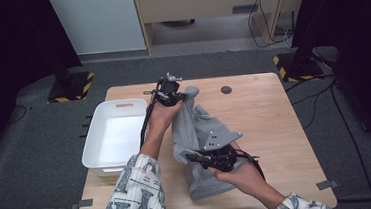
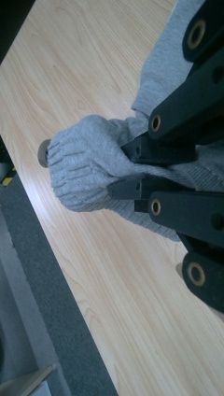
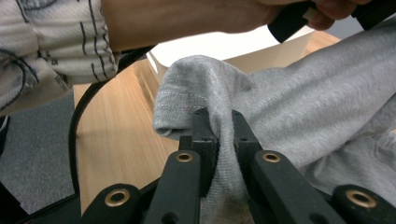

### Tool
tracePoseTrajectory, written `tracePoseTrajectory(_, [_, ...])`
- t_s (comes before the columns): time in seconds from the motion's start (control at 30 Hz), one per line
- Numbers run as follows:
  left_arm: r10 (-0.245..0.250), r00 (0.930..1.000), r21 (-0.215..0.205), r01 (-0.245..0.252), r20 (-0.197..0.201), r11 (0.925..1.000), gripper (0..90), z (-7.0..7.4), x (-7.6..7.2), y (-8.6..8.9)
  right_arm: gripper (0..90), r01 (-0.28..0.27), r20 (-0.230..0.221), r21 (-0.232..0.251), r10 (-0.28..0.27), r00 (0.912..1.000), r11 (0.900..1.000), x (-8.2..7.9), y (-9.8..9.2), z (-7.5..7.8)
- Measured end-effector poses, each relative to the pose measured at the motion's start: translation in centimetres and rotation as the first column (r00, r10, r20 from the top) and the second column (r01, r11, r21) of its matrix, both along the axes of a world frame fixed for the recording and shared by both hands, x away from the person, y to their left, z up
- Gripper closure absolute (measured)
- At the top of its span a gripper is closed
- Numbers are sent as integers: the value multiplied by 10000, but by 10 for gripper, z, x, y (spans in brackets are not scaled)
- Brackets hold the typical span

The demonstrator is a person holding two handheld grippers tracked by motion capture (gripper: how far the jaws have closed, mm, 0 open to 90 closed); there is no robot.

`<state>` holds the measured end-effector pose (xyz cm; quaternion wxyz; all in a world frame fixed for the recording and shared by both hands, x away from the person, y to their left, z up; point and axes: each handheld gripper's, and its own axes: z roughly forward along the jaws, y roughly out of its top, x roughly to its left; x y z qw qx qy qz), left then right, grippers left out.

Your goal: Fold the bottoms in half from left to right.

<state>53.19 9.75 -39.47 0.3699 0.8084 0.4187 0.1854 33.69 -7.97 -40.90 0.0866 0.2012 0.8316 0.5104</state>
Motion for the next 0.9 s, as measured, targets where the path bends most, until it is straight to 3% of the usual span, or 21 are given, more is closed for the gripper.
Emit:
tracePoseTrajectory(0.53, [58, 9999, -480, -54, 92, 9988, 846, 1, 5, -11, 845, 261, 105, 140, -262, 9996, 9996, 4, -16, 12])
tracePoseTrajectory(0.9, [95, 9999, -466, -88, 130, 9989, 844, -2, 7, -17, 844, 387, 150, 5, -387, 9991, 9993, 7, -27, 16])
